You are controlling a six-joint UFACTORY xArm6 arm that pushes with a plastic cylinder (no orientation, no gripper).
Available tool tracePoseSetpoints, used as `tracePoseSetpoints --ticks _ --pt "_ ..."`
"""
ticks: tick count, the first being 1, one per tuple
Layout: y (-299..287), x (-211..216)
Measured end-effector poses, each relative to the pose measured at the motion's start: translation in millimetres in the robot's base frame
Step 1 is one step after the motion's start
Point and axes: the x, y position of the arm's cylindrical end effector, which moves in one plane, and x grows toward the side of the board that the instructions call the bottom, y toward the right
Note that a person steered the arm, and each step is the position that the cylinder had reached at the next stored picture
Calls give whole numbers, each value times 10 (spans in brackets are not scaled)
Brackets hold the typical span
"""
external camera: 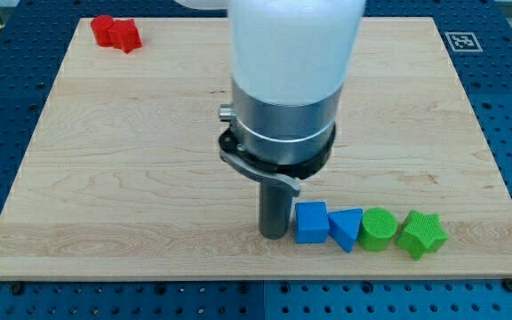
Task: Slide the blue cube down a bit
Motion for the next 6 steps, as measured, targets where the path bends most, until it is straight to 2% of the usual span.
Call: tracePoseSetpoints --ticks 1,3,6 --pt "-166 0" --pt "-252 -289" --pt "57 -490"
